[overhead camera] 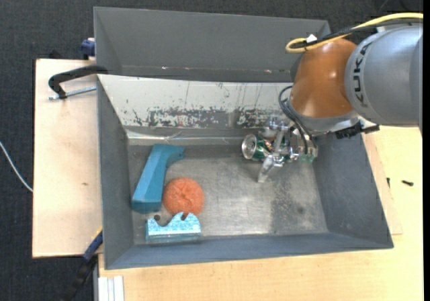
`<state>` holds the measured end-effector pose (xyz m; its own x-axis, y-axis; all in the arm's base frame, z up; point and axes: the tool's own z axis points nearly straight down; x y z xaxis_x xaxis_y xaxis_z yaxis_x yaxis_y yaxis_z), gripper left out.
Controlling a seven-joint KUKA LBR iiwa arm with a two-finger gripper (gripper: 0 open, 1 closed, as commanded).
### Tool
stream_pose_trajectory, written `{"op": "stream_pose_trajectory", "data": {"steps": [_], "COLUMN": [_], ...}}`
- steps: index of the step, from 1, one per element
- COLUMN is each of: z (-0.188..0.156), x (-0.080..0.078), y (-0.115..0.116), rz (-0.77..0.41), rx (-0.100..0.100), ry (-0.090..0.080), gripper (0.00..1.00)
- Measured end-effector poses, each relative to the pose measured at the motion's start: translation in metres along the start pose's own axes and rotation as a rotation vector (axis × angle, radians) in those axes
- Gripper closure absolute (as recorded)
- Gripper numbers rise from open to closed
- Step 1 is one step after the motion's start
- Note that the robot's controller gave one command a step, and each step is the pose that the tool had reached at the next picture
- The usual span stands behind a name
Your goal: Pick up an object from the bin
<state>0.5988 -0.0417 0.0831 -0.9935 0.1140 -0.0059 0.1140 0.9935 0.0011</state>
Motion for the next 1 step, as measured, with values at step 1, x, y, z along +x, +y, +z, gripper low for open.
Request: {"op": "stream_pose_trajectory", "data": {"steps": [1], "z": [0.0069], "x": [-0.0013], "y": [0.0079], "rz": [-0.099], "rx": [0.0], "ry": [-0.014], "gripper": [1.0]}}
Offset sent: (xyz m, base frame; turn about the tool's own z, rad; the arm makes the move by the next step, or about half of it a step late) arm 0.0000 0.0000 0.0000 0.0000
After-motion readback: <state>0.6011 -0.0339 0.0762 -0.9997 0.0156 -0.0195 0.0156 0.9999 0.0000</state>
